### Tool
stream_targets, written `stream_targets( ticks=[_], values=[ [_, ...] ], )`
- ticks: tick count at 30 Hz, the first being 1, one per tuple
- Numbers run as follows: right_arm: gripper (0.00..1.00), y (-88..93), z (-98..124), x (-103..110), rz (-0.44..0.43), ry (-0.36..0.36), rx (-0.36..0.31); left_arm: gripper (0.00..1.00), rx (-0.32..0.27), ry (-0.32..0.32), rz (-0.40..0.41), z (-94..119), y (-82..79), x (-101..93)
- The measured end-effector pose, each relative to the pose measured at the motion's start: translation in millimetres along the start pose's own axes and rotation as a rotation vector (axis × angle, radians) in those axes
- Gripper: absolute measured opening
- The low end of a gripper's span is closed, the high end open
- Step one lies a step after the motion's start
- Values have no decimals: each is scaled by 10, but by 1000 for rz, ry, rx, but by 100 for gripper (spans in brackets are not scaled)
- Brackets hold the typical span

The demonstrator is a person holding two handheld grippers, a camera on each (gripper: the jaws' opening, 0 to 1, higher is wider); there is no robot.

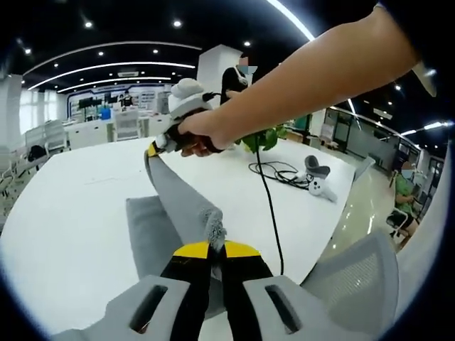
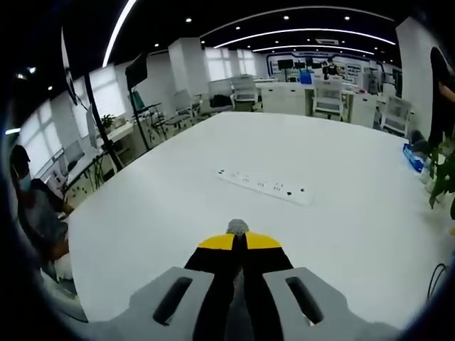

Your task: Fold the towel on the table until its edges align and the towel forms a compact rectangular stack.

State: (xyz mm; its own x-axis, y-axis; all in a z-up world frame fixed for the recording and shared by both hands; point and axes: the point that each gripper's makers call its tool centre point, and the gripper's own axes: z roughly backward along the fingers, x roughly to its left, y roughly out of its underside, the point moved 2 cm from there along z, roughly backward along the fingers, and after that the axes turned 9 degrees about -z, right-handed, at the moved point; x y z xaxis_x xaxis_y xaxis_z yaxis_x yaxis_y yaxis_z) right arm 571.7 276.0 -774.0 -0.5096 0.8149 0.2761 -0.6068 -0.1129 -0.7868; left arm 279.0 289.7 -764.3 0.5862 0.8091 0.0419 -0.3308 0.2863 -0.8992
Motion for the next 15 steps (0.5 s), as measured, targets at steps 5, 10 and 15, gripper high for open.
stream_targets(
  ticks=[5,10,15],
  values=[
    [0,70,-52,85,6,-13,13,5,34,-7,15,40,104,40],
    [0,131,-108,162,27,-24,27,5,77,-12,19,67,215,62],
    [0,153,-142,231,34,-25,31,5,83,-17,42,101,263,101]
  ],
)
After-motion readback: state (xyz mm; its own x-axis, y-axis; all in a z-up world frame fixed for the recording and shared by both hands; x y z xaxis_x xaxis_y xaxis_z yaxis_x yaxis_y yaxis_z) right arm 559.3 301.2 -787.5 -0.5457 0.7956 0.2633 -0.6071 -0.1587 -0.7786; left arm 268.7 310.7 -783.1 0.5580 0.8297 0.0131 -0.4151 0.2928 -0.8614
